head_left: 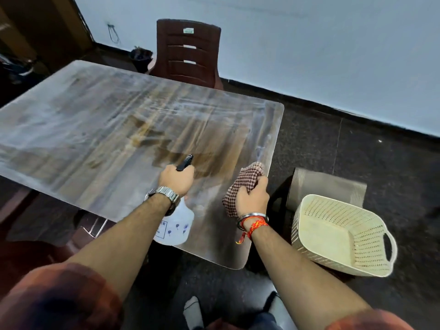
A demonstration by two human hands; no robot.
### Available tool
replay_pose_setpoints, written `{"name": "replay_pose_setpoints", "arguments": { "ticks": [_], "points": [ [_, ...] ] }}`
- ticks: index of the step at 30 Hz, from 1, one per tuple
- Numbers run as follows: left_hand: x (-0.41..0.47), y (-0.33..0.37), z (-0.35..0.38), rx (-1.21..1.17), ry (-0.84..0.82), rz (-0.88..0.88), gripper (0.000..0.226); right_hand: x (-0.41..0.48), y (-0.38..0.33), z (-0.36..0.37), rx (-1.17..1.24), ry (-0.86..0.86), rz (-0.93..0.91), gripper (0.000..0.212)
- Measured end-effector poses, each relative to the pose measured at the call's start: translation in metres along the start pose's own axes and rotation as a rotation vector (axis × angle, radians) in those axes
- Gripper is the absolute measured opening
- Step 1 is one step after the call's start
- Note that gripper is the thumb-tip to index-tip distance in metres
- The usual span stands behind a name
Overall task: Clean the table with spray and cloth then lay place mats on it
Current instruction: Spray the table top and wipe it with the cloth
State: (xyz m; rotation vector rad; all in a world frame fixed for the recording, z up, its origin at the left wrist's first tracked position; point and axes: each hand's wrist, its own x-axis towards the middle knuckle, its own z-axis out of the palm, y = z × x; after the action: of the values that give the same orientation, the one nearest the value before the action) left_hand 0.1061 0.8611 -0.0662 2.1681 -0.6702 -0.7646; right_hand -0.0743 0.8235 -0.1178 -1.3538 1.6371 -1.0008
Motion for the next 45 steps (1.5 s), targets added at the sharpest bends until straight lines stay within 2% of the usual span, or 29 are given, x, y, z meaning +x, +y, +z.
{"name": "replay_pose_setpoints", "arguments": {
  "ticks": [3, 5, 9, 17, 19, 21, 24, 27, 31, 33, 40, 45],
  "points": [
    [0.003, -0.009, -0.015, -0.064, -0.128, -0.004, 0.027, -0.018, -0.004, 0.014, -0.028, 0.005, 0.003, 0.025],
    [0.006, -0.015, -0.023, -0.049, -0.166, -0.005, 0.031, -0.025, -0.008, 0.021, -0.047, 0.003, 0.002, 0.025],
    [0.01, -0.019, -0.034, 0.084, -0.154, 0.01, 0.03, -0.027, -0.019, 0.033, -0.082, -0.007, -0.004, 0.024],
    [0.044, -0.036, -0.062, 0.146, -0.07, -0.127, 0.027, -0.007, -0.034, 0.067, -0.099, -0.055, -0.014, 0.022],
    [0.051, -0.038, -0.07, 0.132, -0.034, -0.136, 0.028, 0.0, -0.04, 0.077, -0.136, -0.023, -0.069, 0.02],
    [0.057, -0.036, -0.076, 0.102, -0.007, -0.138, 0.027, 0.008, -0.046, 0.084, -0.197, -0.027, -0.204, 0.019],
    [0.075, -0.03, -0.08, 0.06, 0.027, -0.138, 0.03, 0.022, -0.05, 0.1, -0.37, -0.243, -0.422, 0.02],
    [0.088, -0.025, -0.076, 0.042, 0.064, -0.111, 0.031, 0.036, -0.04, 0.116, -0.529, -0.372, -0.594, 0.028],
    [0.102, -0.019, -0.066, 0.047, 0.085, -0.084, 0.028, 0.048, -0.008, 0.14, -0.848, -0.686, -0.581, 0.052],
    [0.109, -0.018, -0.061, 0.053, 0.063, -0.077, 0.028, 0.049, 0.008, 0.15, -0.957, -0.75, -0.622, 0.055],
    [0.147, -0.014, -0.047, 0.142, 0.03, -0.02, 0.023, 0.053, 0.022, 0.177, -0.93, -0.612, -0.731, 0.051],
    [0.183, -0.011, -0.045, 0.151, 0.059, 0.004, 0.026, 0.075, 0.008, 0.215, -0.932, -0.619, -0.726, 0.051]
  ]
}}
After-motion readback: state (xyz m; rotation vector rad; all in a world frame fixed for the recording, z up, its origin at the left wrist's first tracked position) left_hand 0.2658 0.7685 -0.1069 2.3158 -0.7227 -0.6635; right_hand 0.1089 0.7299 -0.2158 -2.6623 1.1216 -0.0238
